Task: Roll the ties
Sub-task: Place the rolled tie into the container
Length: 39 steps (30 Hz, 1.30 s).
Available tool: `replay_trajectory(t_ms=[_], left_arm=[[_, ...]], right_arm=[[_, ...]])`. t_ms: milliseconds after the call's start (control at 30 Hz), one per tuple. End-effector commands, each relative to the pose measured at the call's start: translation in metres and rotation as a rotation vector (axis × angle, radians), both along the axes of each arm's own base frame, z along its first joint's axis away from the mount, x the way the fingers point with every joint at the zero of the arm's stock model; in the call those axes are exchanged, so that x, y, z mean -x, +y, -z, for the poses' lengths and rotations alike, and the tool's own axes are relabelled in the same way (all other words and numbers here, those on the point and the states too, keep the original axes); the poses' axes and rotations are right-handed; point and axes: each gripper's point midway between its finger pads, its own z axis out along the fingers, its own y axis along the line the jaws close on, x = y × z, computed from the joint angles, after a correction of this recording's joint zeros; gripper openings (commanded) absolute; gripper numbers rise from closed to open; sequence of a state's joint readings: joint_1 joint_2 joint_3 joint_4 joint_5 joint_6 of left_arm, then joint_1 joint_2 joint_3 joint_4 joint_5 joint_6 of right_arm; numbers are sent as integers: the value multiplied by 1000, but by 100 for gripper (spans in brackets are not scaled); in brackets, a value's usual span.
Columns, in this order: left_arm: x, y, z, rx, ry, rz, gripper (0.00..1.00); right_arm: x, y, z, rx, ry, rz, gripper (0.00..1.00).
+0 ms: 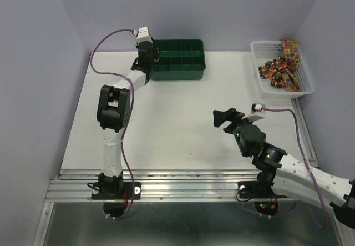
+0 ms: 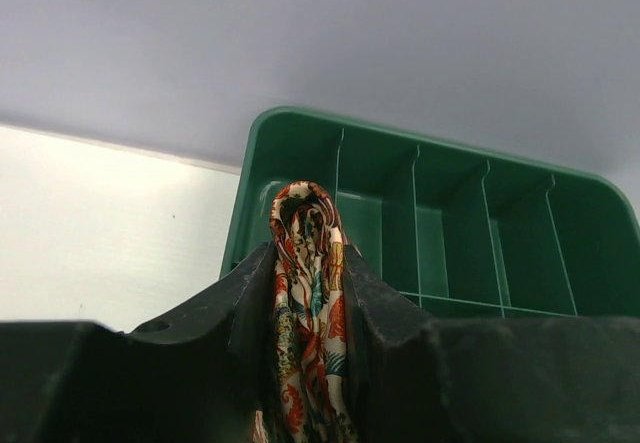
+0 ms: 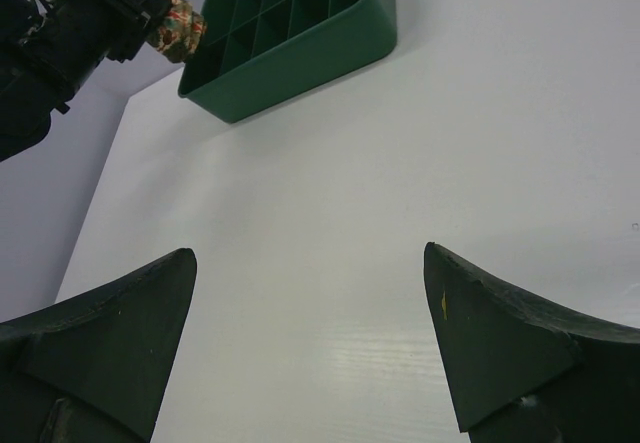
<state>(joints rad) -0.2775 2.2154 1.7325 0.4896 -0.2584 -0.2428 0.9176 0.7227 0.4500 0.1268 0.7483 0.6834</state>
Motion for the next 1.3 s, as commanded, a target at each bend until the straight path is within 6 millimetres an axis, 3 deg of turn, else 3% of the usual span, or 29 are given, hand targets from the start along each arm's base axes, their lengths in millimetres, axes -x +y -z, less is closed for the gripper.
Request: replay_trajectory(t_ms=[0,267,567,1000,1267], left_arm=[[-11,-1,-41,32,-116,15,0],[-21,5,-10,78,-70,48,0],[-22,25,0,43,-50,-25,0],[-16,22,27,-55,3,-25,0],[-13,15,30,-32,19,-20,0]], right_arm=[[-5,-8,-8,3,-22,51,100],[-9,-5,-3,25,-6,57,100],[-10,-5,-1,27,-6,56,100],[-12,-3,2,36,-2,56,100],[-14,1,1,36,1,45,100]])
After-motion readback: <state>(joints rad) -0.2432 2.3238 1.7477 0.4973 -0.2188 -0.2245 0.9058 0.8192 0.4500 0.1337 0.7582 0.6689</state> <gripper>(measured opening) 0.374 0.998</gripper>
